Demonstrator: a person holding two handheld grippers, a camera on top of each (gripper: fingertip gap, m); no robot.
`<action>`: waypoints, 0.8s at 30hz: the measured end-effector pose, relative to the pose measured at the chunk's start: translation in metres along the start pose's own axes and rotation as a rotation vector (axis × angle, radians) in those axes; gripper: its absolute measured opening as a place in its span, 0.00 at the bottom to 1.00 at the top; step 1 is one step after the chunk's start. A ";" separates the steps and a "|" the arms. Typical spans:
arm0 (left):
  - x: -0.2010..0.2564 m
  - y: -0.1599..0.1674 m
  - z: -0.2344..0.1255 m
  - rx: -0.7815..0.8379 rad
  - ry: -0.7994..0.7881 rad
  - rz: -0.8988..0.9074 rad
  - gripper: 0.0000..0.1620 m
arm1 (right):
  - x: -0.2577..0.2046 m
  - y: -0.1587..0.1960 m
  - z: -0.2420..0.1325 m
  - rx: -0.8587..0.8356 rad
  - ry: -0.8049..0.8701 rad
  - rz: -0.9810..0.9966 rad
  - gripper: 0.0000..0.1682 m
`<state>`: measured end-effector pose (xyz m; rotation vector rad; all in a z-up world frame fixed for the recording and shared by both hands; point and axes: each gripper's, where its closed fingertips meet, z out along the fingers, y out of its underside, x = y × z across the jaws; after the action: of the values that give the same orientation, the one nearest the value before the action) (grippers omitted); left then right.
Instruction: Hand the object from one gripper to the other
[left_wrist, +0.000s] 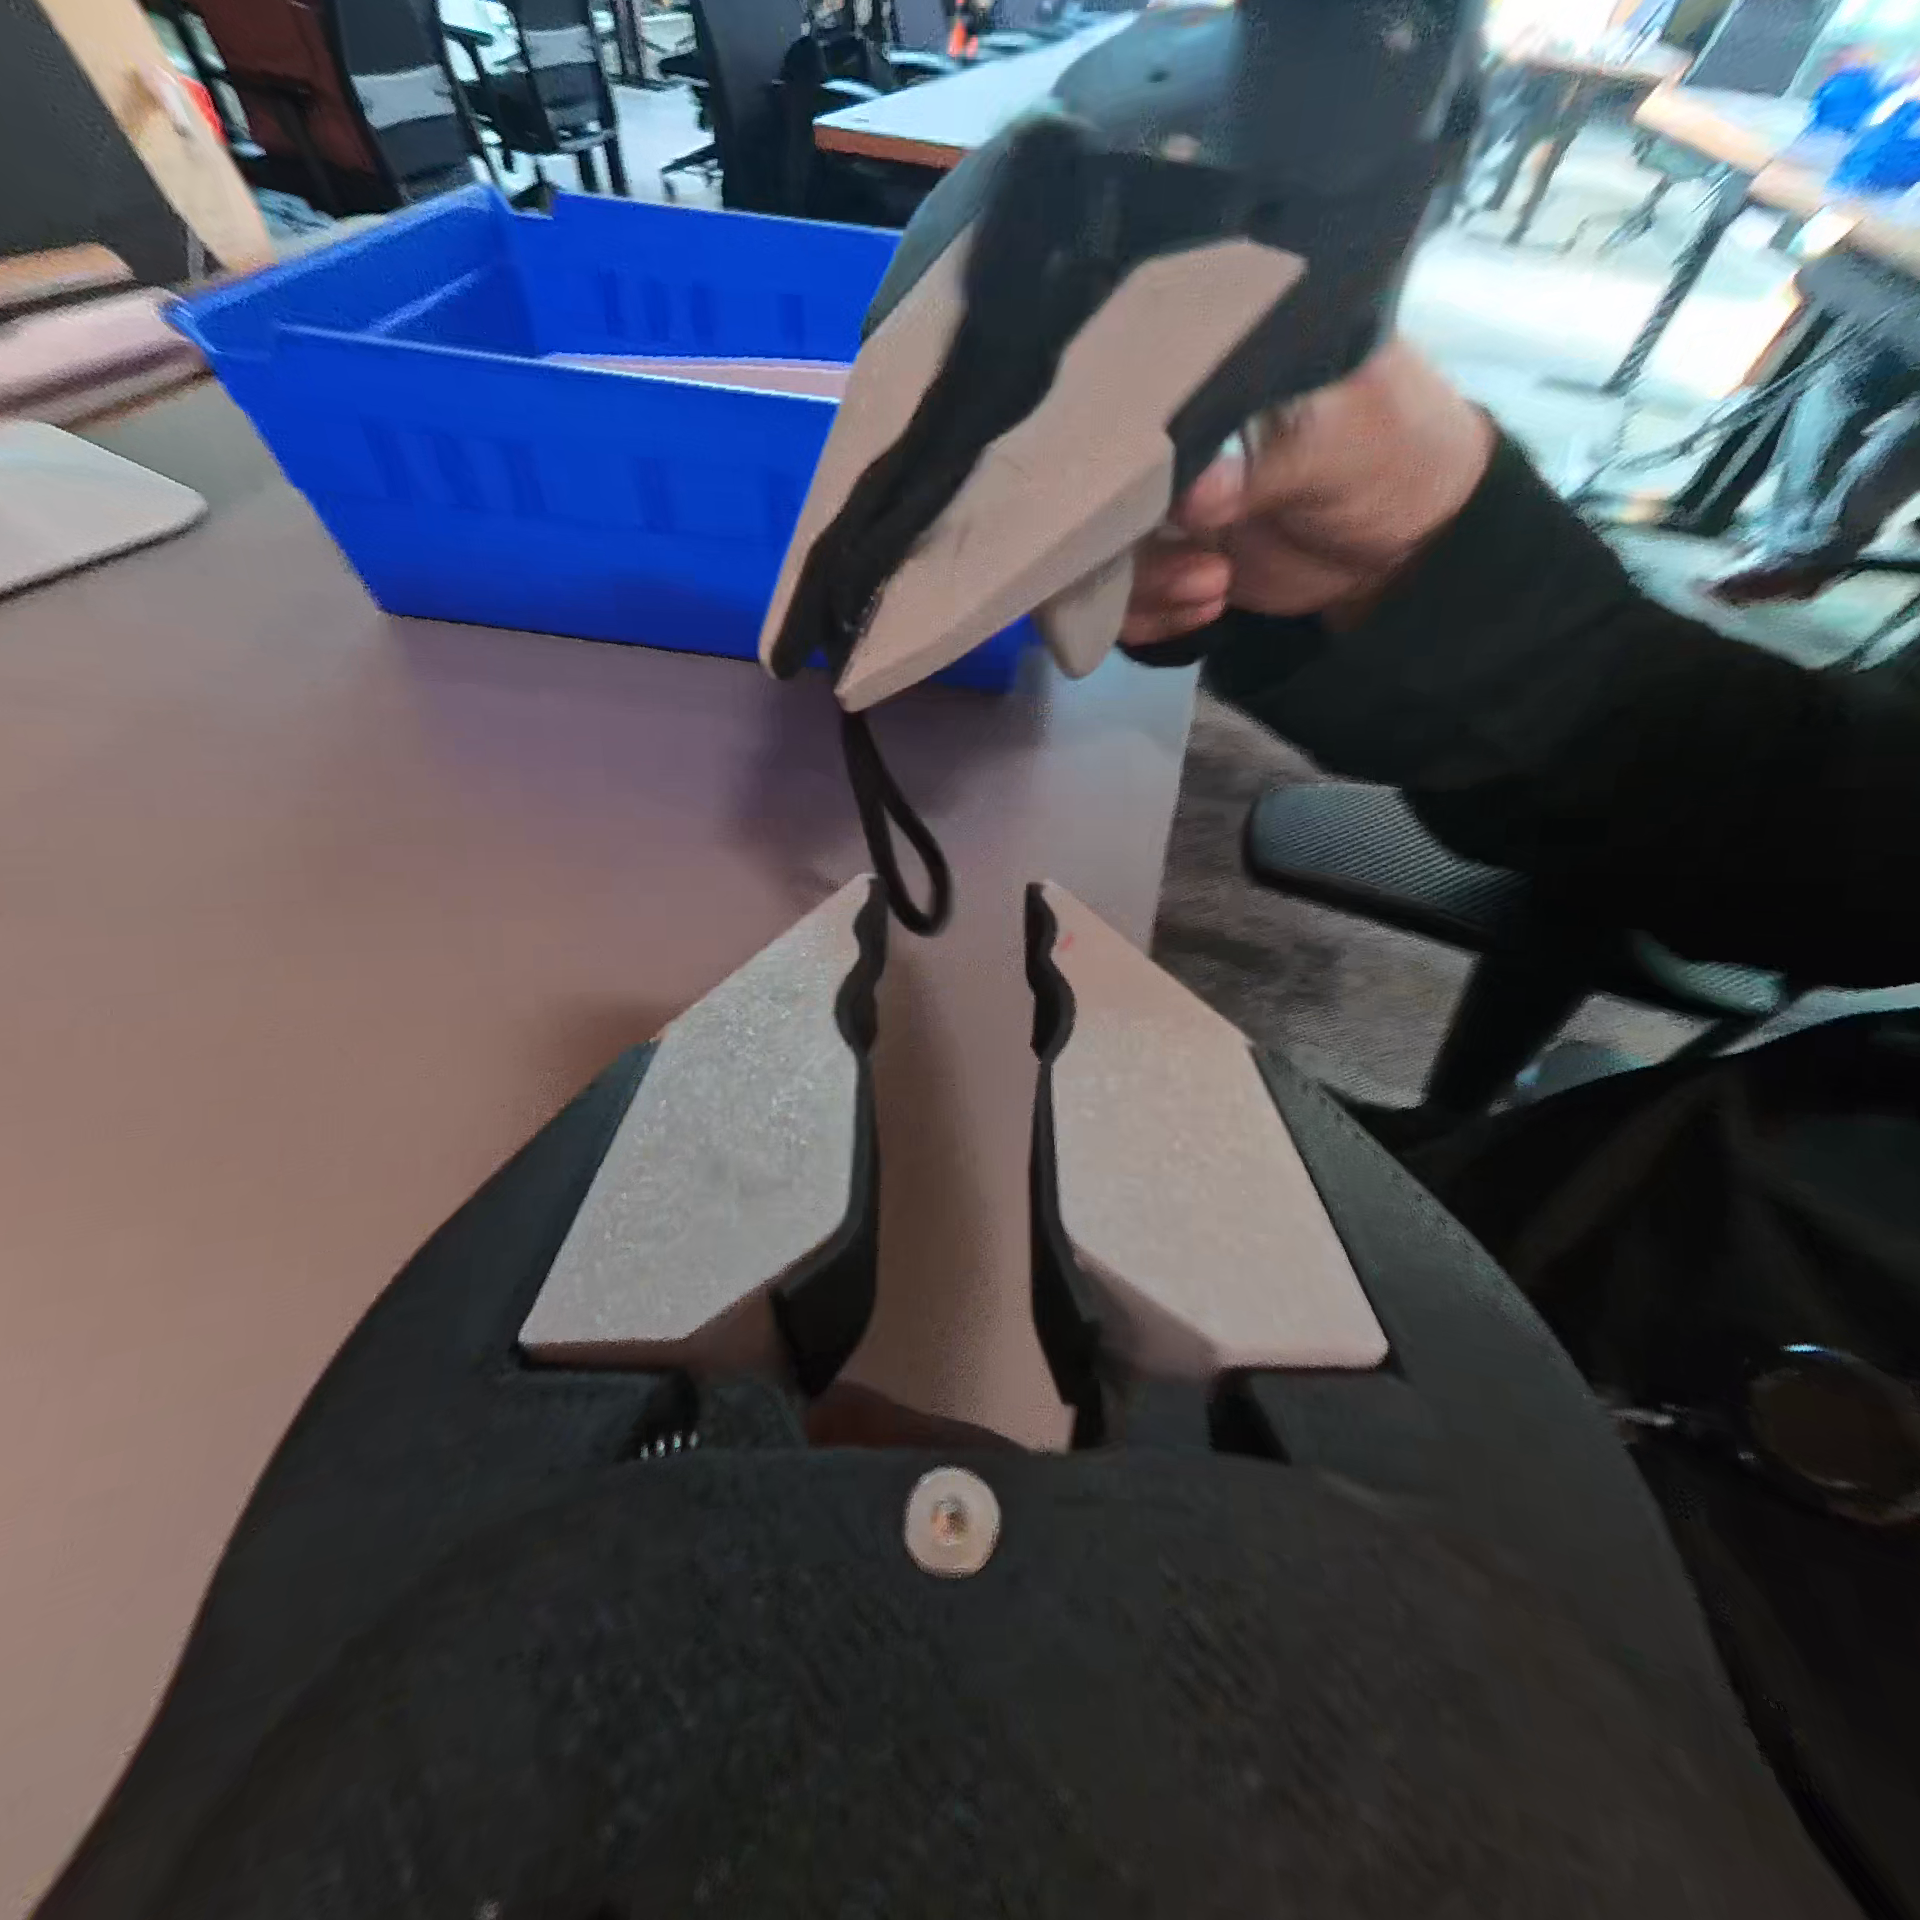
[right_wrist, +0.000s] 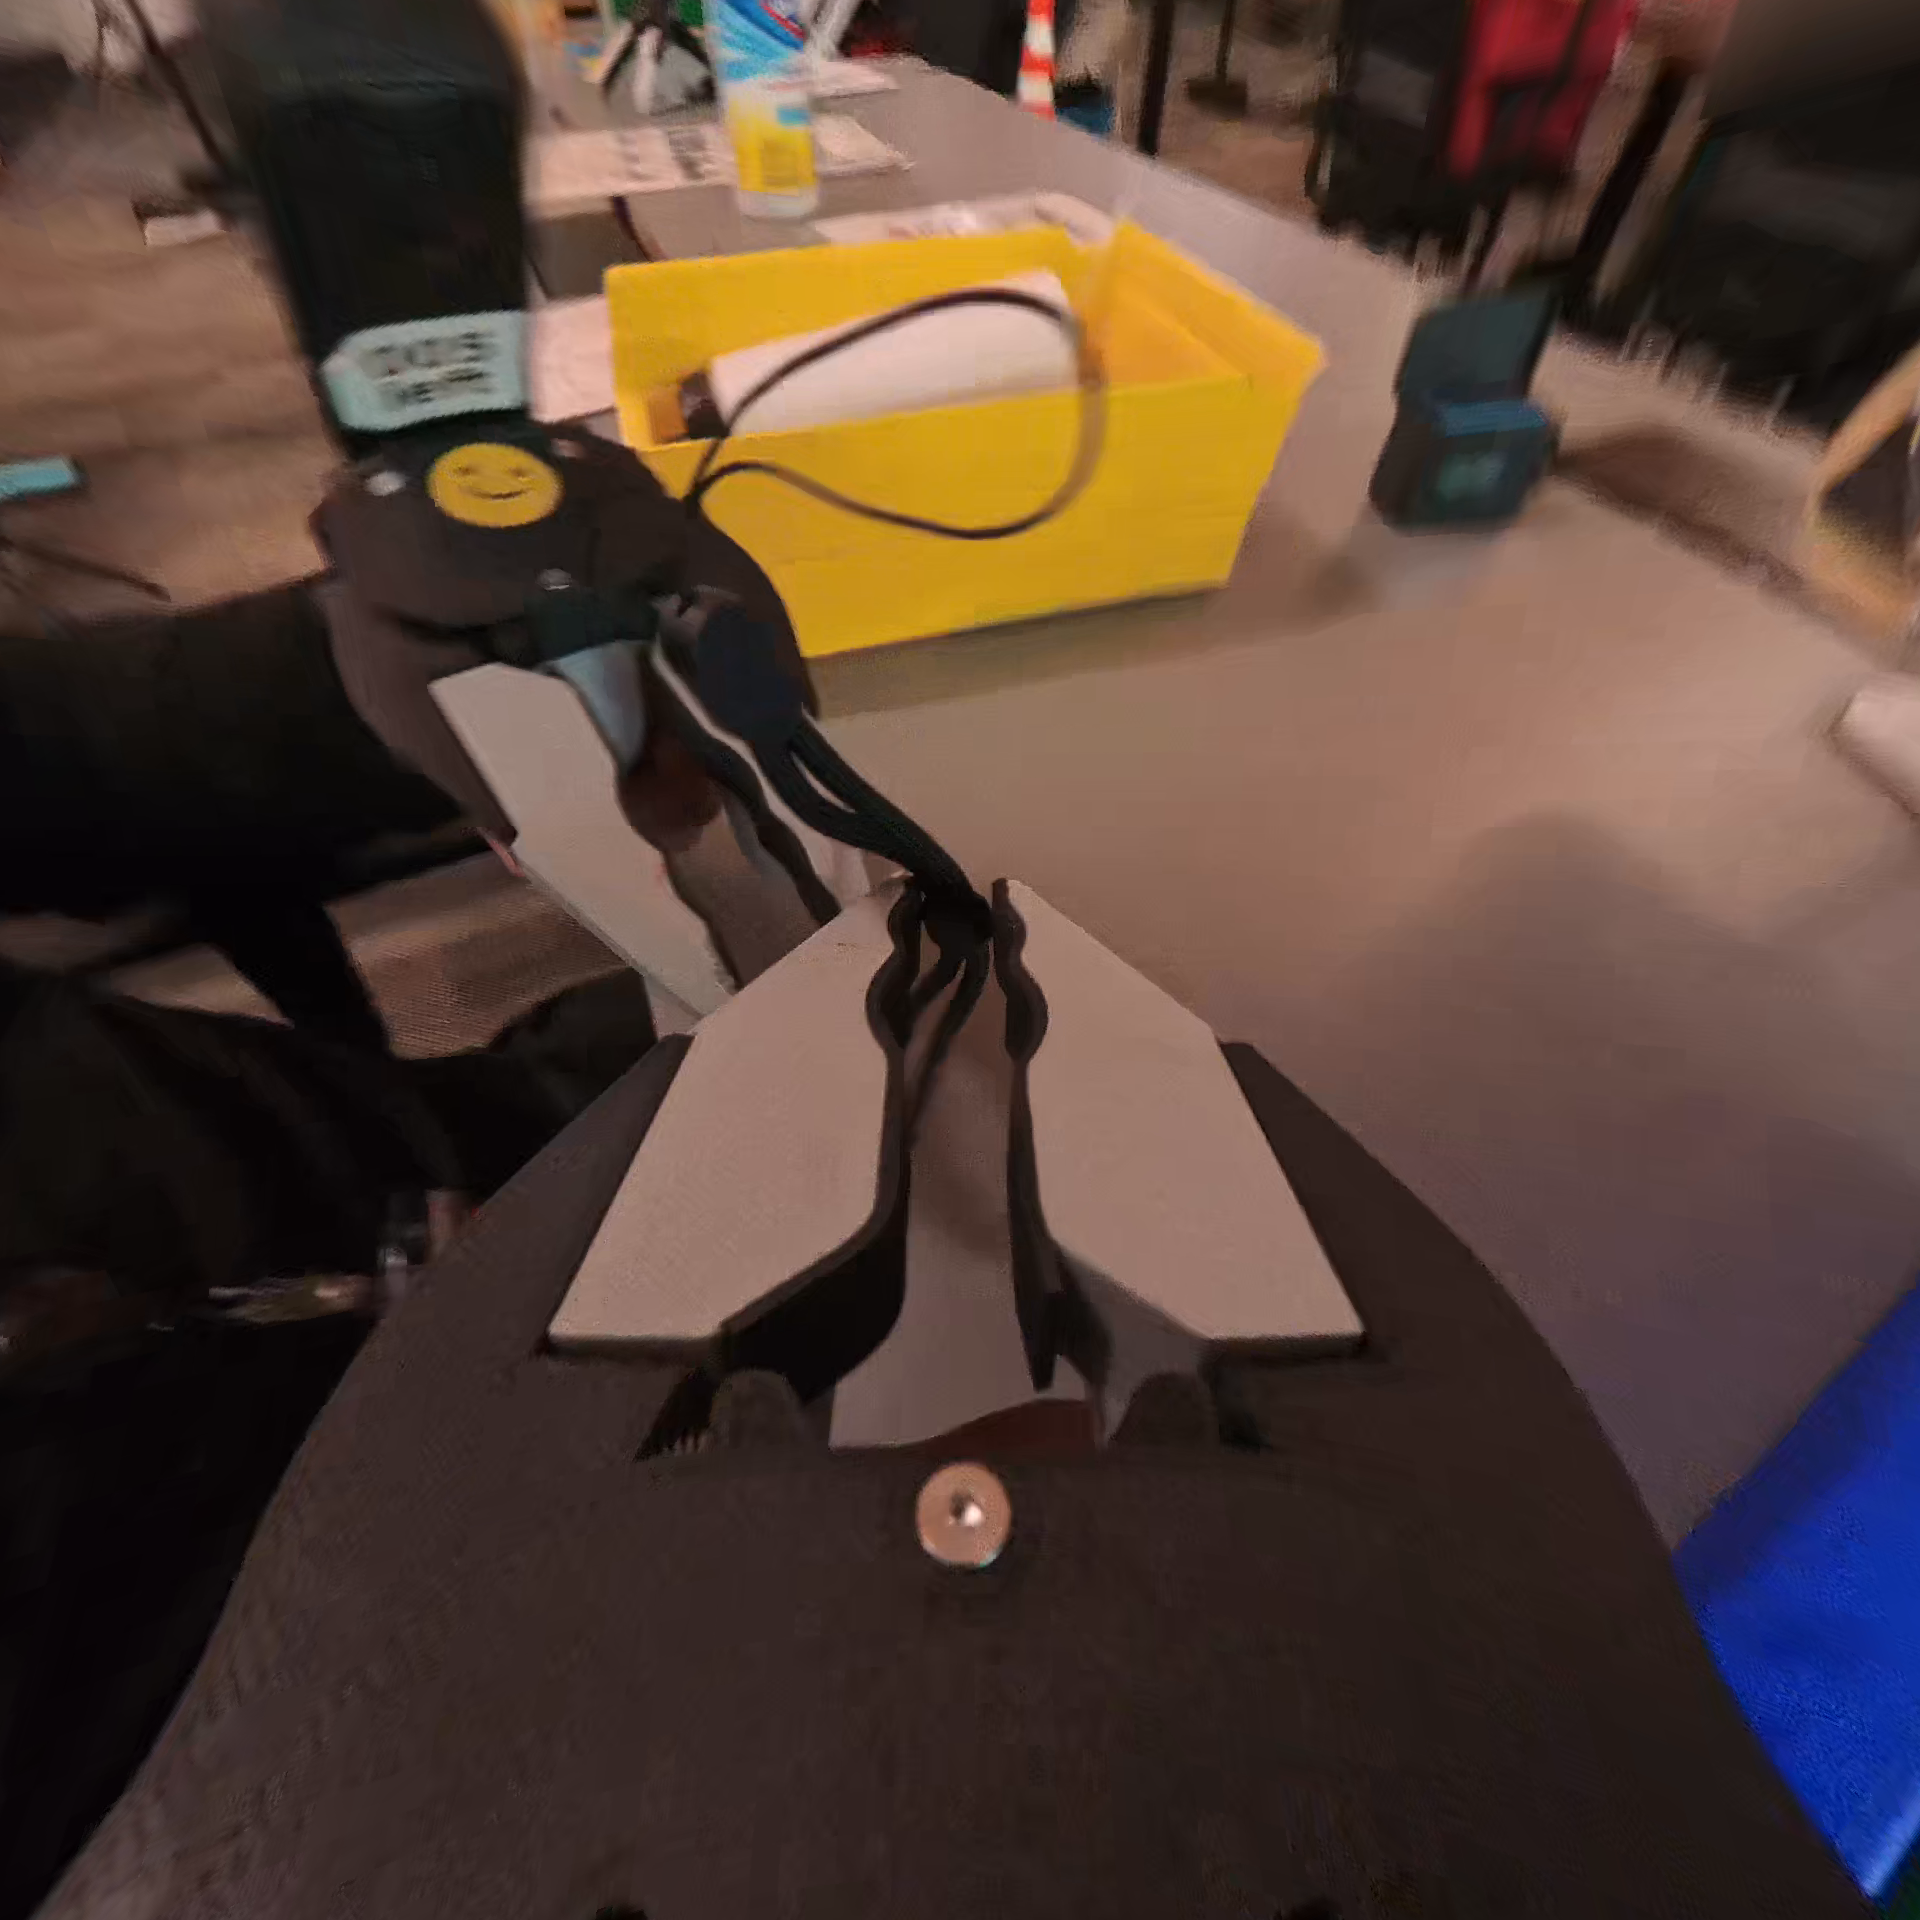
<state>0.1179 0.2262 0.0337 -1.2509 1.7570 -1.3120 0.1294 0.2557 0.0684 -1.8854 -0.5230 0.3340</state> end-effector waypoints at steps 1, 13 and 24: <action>-0.003 0.001 -0.002 -0.019 -0.039 0.056 0.18 | 0.004 0.005 0.000 -0.027 -0.016 0.107 0.06; 0.030 -0.021 -0.009 -0.045 -0.257 0.646 0.11 | -0.005 0.070 0.006 -0.395 -0.036 0.225 0.06; -0.003 0.026 -0.003 -0.378 -0.410 0.803 0.17 | -0.032 0.082 0.011 -0.498 -0.109 0.153 0.06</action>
<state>0.1078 0.2316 0.0103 -0.7572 1.9256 -0.2570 0.1128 0.2231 -0.0128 -2.4075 -0.5726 0.4377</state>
